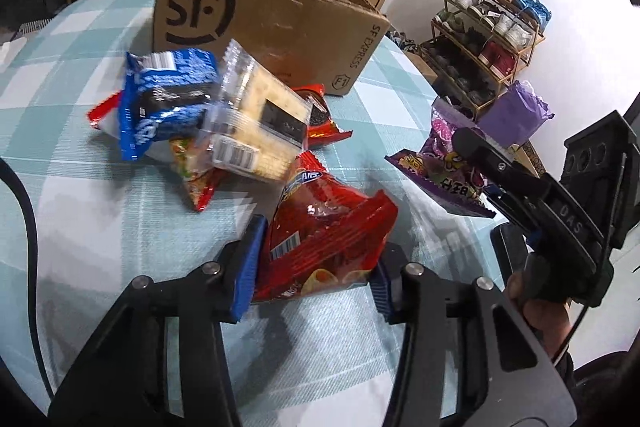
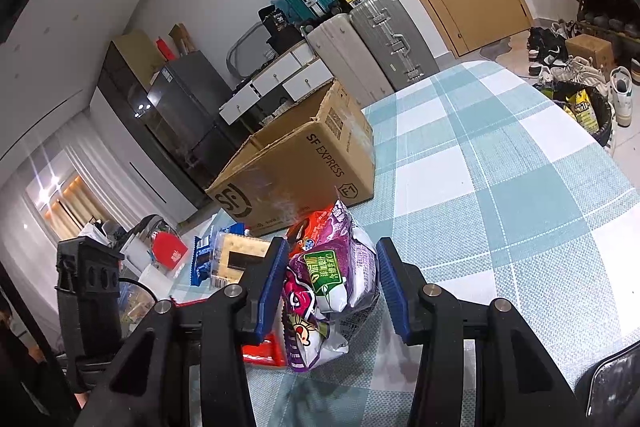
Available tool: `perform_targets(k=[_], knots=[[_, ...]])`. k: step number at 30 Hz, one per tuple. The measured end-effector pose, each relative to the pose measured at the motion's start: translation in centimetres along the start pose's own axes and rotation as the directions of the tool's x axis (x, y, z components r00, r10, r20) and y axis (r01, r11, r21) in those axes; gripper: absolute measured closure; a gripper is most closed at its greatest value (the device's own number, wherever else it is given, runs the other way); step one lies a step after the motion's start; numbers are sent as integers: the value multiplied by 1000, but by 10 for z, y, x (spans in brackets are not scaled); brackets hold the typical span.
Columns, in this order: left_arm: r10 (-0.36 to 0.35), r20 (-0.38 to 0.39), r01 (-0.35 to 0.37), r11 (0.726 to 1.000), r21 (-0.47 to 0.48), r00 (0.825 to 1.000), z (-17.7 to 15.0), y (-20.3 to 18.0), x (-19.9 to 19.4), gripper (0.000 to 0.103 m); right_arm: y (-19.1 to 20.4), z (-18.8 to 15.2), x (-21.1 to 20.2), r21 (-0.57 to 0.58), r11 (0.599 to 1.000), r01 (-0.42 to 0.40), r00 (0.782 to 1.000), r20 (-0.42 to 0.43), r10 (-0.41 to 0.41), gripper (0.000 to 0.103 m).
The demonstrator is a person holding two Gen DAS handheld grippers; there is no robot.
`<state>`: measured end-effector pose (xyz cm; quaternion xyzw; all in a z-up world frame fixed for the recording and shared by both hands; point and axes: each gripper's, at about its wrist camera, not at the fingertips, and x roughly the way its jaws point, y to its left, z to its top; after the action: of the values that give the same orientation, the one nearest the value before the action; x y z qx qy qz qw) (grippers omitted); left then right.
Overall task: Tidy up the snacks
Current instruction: 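Lift the red chip bag and purple bag toward the box with both grippers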
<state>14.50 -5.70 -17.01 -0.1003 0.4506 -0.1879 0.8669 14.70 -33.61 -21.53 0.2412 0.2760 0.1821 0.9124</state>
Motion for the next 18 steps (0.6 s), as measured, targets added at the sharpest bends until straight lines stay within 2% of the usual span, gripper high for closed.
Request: perform_targets(k=[7,12,14,18], knots=[[-13,35,13,1000,-7,999,-5,12,-30,59,3,0,0,-12,1000,16,1000,2,-16,57],[-7,91,6,1000,20,996,-6,15,-61,59,7,-4,1,-26,999,38,999,-23,-39,57],[-10,133,7,1000,18,991,-7,18,-80,59,12,-6,0,-36,999,31,999,-34,-33,57],[1,164,-3,1000,12,986,-8,26,-108,59,24,-9,-3,-42,999,-3,999,-48,1,57]])
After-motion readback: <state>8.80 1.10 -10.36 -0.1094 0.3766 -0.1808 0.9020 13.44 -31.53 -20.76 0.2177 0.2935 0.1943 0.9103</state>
